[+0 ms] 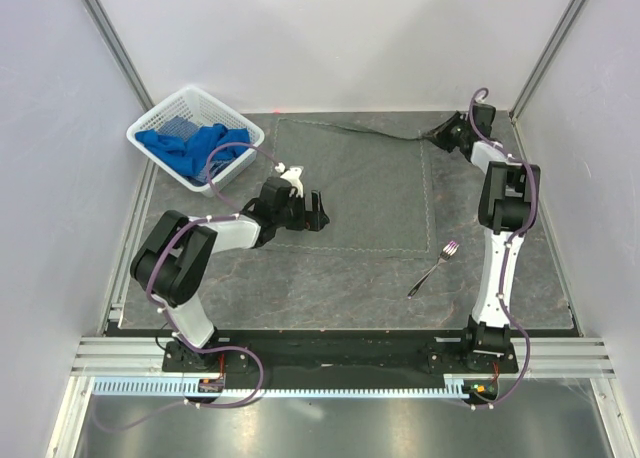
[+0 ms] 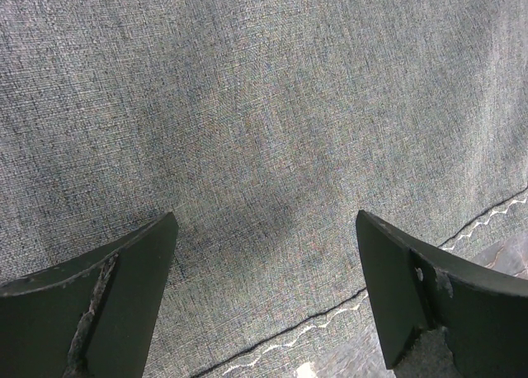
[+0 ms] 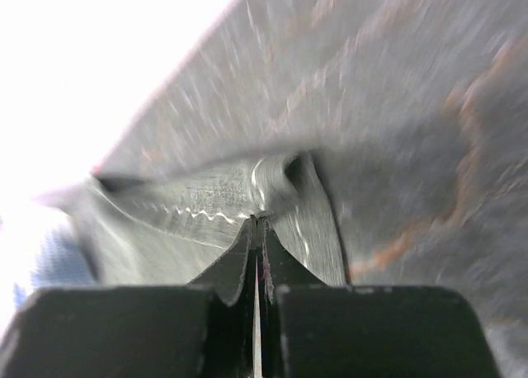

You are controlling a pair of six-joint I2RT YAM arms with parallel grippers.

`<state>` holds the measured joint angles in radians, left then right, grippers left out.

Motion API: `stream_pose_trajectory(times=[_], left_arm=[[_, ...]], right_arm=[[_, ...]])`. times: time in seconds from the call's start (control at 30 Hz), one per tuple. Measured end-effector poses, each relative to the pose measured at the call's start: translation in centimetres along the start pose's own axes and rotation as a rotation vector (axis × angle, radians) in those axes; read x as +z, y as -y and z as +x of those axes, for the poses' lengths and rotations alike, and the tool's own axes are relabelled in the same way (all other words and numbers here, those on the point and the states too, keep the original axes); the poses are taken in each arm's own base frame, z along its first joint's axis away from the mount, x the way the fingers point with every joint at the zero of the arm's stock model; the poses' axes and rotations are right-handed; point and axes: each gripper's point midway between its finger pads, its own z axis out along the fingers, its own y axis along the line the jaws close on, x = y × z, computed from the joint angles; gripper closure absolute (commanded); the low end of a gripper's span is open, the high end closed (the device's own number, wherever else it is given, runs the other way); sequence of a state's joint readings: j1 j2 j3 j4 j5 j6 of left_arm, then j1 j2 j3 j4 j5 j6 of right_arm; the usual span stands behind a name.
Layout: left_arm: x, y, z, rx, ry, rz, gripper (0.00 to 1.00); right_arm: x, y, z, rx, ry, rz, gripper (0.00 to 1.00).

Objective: Fold the napkin, place the utensils inside, and roll it up
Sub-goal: Flatten the napkin out, then fold the napkin

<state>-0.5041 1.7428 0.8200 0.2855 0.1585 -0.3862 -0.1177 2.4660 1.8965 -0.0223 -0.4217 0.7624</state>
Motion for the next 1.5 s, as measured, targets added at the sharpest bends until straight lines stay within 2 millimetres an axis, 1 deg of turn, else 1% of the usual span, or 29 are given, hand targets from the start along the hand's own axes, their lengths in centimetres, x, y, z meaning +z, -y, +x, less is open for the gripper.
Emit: stream_pose_trajectory(times=[0.1, 0.13, 0.17, 0.2, 0.27, 0.3, 0.4, 0.5, 0.6, 0.7, 0.77, 0.83, 0.87, 0.9, 0.97, 1.03, 1.1, 1.13, 1.17, 1.2, 1.23, 1.27, 1.33, 1.4, 1.47, 1.5], left_arm=[[-0.1, 0.1, 0.1, 0.002, -0.003, 0.000, 0.03], [-0.1, 0.1, 0.2, 0.004, -0.004, -0.001, 0.03], [0.0, 0.2, 0.2, 0.006, -0.006, -0.004, 0.03], [0.0, 0.3, 0.2, 0.012, -0.011, -0.007, 0.03], [0.0, 0.7, 0.5, 0.028, -0.027, -0.014, 0.03], [0.0, 0.9, 0.5, 0.035, -0.035, -0.014, 0.03], [-0.1, 2.1, 0.8, 0.069, -0.066, -0.011, 0.02], [-0.3, 3.3, -0.2, 0.100, -0.068, -0.007, 0.02], [-1.5, 4.4, -2.8, 0.125, -0.031, -0.005, 0.00], [-4.2, 5.4, -6.4, 0.137, 0.035, -0.017, 0.00], [-6.8, 5.1, -9.5, 0.119, 0.093, -0.032, 0.00], [-10.2, 3.4, -12.9, 0.074, 0.173, -0.063, 0.00], [-12.1, 1.9, -14.4, 0.042, 0.215, -0.087, 0.00], [-14.0, 0.1, -15.6, 0.004, 0.255, -0.121, 0.00], [-17.4, -2.8, -16.9, -0.055, 0.316, -0.182, 0.00], [-20.8, -5.3, -17.4, -0.103, 0.366, -0.244, 0.00], [-23.4, -7.0, -17.3, -0.133, 0.398, -0.293, 0.00], [-24.3, -8.0, -17.2, -0.147, 0.409, -0.316, 0.00], [-25.1, -9.1, -17.1, -0.161, 0.417, -0.347, 0.00], [-26.0, -10.6, -17.0, -0.183, 0.423, -0.385, 0.00], [-26.6, -11.9, -16.8, -0.205, 0.427, -0.420, 0.00], [-27.4, -13.6, -16.4, -0.235, 0.428, -0.455, 0.00], [-28.3, -15.7, -15.4, -0.276, 0.420, -0.508, 0.00], [-28.2, -16.1, -14.7, -0.284, 0.406, -0.512, 0.00], [-27.7, -15.8, -14.3, -0.282, 0.388, -0.489, 0.00], [-27.5, -15.6, -14.1, -0.281, 0.379, -0.474, 0.00]], right_arm=[[0.0, -0.2, -2.4, 0.075, 0.073, -0.048, 1.00], [0.1, -0.4, -3.3, 0.100, 0.098, -0.071, 0.98], [0.3, -0.5, -4.0, 0.122, 0.117, -0.091, 0.92], [0.6, -0.3, -4.6, 0.147, 0.132, -0.108, 0.78], [1.3, -0.1, -5.7, 0.191, 0.158, -0.144, 0.65], [1.5, 0.1, -5.9, 0.205, 0.165, -0.155, 0.46], [1.8, 0.6, -5.9, 0.236, 0.167, -0.173, 0.32], [1.7, 0.3, -5.9, 0.211, 0.171, -0.191, 0.29], [0.9, 0.2, -5.2, 0.169, 0.164, -0.183, 0.28], [-1.1, -0.2, -3.3, 0.108, 0.138, -0.152, 0.28], [-2.8, -1.2, -2.1, 0.041, 0.126, -0.141, 0.28], [-4.6, -3.1, -0.8, -0.043, 0.108, -0.138, 0.28], [-5.4, -4.6, -0.1, -0.097, 0.104, -0.138, 0.28], [-6.2, -6.2, 1.0, -0.160, 0.095, -0.142, 0.29], [-7.5, -10.3, 3.9, -0.294, 0.071, -0.164, 0.30], [-8.8, -14.7, 7.7, -0.430, 0.041, -0.198, 0.31], [-9.3, -18.9, 13.5, -0.541, -0.025, -0.252, 0.33], [-9.7, -20.8, 17.0, -0.605, -0.068, -0.275, 0.33], [-10.1, -21.8, 19.7, -0.648, -0.102, -0.289, 0.33], [-10.5, -23.0, 23.6, -0.708, -0.150, -0.301, 0.34], [-11.0, -23.6, 26.3, -0.746, -0.187, -0.312, 0.34], [-11.9, -24.1, 30.4, -0.804, -0.248, -0.317, 0.34], [-13.3, -24.3, 35.8, -0.893, -0.333, -0.318, 0.34], [-14.4, -24.9, 40.5, -0.981, -0.390, -0.327, 0.34], [-14.9, -25.6, 44.4, -1.065, -0.425, -0.334, 0.35], [-14.9, -25.8, 45.9, -1.101, -0.434, -0.336, 0.36]])
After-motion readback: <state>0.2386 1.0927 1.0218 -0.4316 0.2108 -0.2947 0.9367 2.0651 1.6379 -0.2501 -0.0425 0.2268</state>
